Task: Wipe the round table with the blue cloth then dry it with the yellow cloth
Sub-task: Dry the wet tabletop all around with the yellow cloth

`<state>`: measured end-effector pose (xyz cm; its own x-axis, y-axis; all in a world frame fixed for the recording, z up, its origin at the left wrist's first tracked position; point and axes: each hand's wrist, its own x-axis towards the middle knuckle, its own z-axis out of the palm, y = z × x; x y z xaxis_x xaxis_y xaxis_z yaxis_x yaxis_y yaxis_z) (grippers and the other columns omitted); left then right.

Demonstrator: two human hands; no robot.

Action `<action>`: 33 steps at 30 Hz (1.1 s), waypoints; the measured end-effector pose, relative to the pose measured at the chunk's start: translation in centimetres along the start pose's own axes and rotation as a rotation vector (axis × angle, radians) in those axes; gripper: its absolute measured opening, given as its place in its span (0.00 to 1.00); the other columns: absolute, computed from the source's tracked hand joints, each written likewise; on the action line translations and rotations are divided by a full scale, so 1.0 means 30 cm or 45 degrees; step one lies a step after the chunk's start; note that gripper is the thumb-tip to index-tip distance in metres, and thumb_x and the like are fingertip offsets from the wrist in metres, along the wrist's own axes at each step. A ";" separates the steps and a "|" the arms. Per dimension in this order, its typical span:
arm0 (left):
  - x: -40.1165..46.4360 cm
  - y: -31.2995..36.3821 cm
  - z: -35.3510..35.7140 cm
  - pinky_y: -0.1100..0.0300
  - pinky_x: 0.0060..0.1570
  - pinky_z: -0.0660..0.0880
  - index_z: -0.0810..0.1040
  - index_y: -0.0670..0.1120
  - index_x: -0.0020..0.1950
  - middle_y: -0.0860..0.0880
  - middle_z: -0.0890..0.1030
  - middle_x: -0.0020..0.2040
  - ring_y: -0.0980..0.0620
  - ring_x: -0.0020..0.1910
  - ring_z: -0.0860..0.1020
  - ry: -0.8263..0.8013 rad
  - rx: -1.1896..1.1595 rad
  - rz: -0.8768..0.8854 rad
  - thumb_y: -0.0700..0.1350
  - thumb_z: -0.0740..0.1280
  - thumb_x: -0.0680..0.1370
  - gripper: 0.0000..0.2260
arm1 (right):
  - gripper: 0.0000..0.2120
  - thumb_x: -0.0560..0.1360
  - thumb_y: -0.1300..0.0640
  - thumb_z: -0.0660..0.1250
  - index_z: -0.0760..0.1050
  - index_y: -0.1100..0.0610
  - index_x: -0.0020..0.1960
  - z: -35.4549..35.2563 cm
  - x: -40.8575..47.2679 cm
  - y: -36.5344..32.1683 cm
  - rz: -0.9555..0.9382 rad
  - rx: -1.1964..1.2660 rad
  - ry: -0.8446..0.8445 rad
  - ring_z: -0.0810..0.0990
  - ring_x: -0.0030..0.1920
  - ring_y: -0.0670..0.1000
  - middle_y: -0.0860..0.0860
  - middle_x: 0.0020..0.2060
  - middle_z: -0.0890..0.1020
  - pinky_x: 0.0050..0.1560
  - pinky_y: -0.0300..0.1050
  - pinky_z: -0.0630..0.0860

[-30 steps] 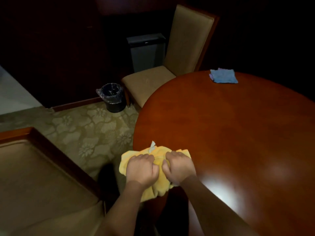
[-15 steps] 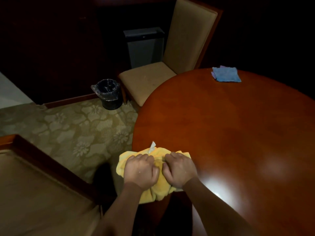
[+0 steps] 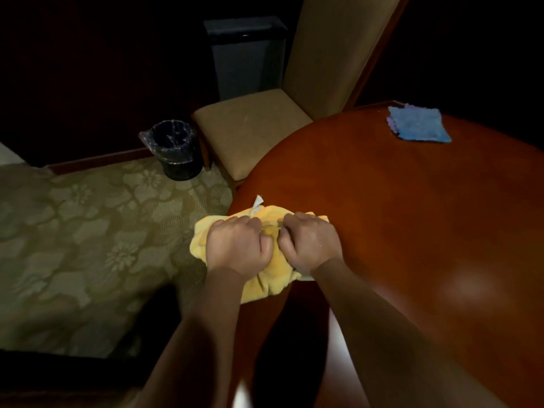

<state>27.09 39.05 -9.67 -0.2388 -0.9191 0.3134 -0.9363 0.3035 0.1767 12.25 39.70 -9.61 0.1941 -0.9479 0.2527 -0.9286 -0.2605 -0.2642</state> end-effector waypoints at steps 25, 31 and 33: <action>-0.512 0.132 -0.255 0.56 0.44 0.67 0.76 0.48 0.46 0.51 0.78 0.43 0.50 0.43 0.76 -0.473 0.062 0.089 0.52 0.46 0.71 0.21 | 0.16 0.72 0.47 0.51 0.71 0.55 0.37 -0.129 -0.550 -0.221 0.095 -0.058 -0.183 0.74 0.31 0.52 0.50 0.31 0.76 0.29 0.40 0.61; -0.427 0.086 -0.176 0.58 0.30 0.71 0.76 0.47 0.30 0.51 0.75 0.27 0.51 0.26 0.73 -0.312 -0.030 0.150 0.51 0.55 0.67 0.14 | 0.12 0.71 0.48 0.57 0.72 0.54 0.36 -0.086 -0.479 -0.177 0.053 0.058 -0.062 0.73 0.29 0.51 0.49 0.29 0.74 0.28 0.39 0.62; -0.381 0.072 -0.160 0.58 0.29 0.71 0.76 0.46 0.30 0.51 0.75 0.27 0.51 0.26 0.74 -0.289 -0.028 0.191 0.51 0.55 0.67 0.14 | 0.12 0.71 0.49 0.57 0.74 0.54 0.37 -0.076 -0.443 -0.160 0.058 0.070 -0.040 0.75 0.30 0.51 0.49 0.30 0.76 0.28 0.40 0.65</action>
<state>29.04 51.42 -8.39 -0.4286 -0.8953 0.1212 -0.8807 0.4440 0.1651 13.41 53.97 -9.60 0.1627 -0.9641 0.2098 -0.9181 -0.2258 -0.3258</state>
